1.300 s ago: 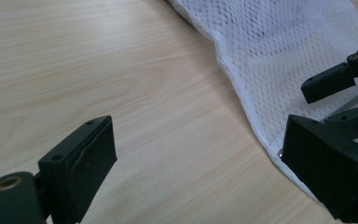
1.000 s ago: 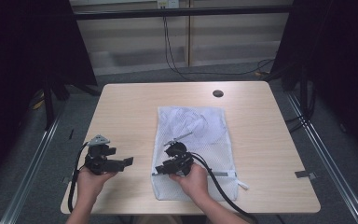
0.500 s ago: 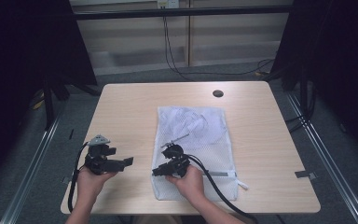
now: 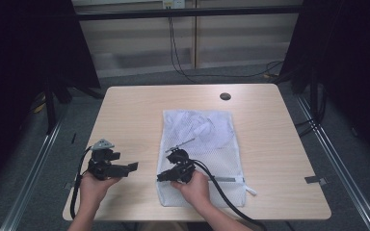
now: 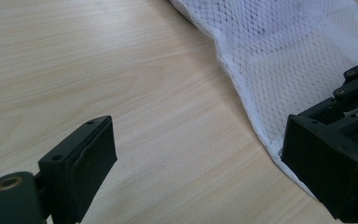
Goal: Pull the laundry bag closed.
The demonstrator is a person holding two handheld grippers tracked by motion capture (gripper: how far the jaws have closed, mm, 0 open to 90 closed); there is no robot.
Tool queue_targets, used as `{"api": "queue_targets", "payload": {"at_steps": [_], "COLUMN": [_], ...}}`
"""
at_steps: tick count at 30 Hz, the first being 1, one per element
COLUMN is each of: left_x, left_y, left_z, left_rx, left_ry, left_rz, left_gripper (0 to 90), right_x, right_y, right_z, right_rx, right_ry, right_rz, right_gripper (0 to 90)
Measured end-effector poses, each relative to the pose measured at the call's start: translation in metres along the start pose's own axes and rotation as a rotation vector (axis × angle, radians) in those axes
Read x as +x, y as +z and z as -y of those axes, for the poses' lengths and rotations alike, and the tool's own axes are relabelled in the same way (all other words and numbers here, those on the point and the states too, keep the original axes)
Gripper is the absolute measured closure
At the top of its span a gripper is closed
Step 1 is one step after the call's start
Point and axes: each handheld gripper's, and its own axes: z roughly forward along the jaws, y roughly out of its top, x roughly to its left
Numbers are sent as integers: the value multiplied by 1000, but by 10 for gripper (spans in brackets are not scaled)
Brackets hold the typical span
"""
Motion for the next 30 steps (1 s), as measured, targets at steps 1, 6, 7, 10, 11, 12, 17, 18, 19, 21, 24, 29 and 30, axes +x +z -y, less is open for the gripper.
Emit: {"api": "queue_targets", "payload": {"at_steps": [1,6,7,10,11,12,17,18,19,21,24,29,30], "left_x": [0,1,0,0,0,0,-1,-1,-1,-1,-1,-3,-4], "left_y": [0,0,0,0,0,0,1,1,1,1,0,2,3], "left_z": [0,0,0,0,0,0,0,0,0,0,0,0,0], "left_rx": [-1,5,4,5,5,7,6,6,3,1,6,-5,-6], "left_ry": [-1,4,4,3,4,6,-1,-2,-7,-13,-13,-50,-64], "left_rz": [-1,-1,-3,0,1,3,10,12,23,32,59,103,117], "left_gripper": [97,97,97,98,98,100,100,100,101,105,112,108,101], "right_x": [0,1,1,2,2,2,2,2,1,1,0,-1,-2], "right_y": [1,3,4,7,7,8,6,6,3,1,-3,-9,-12], "right_z": [0,-1,-1,-2,-2,-2,-2,-2,-3,-3,-4,-5,-5], "right_rx": [-2,5,7,19,19,21,22,18,18,15,2,-13,-24], "right_ry": [2,11,6,10,10,-9,-7,-10,-2,-5,2,9,16], "right_rz": [-6,-7,-9,-2,-2,10,18,14,1,4,-5,-17,-21], "right_gripper": [745,759,762,792,792,840,865,865,866,867,868,868,868]}}
